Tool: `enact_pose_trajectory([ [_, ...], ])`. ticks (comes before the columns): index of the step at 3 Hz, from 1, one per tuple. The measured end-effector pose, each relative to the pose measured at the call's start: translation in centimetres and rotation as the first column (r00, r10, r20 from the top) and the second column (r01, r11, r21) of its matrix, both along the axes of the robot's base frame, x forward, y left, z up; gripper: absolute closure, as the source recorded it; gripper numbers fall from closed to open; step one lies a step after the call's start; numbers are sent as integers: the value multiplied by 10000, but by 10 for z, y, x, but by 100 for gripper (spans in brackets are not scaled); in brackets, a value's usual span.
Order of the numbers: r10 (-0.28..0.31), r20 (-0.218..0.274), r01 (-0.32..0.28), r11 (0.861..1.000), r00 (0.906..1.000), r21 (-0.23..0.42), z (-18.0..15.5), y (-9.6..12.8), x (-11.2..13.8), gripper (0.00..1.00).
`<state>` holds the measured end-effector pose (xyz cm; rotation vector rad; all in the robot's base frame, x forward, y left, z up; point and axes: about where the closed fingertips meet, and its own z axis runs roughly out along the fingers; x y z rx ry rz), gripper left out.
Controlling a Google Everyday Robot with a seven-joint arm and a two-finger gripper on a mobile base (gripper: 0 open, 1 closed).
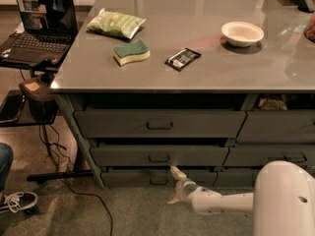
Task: Open bottom drawer
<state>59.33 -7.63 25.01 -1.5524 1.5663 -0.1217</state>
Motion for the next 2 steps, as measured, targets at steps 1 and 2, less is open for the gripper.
enact_pose_trajectory([
  [1,-67,-559,56,9998,9984,-187,-36,7,14,0],
  [2,-484,-2068,328,9964,9772,-783,-112,13,30,0],
])
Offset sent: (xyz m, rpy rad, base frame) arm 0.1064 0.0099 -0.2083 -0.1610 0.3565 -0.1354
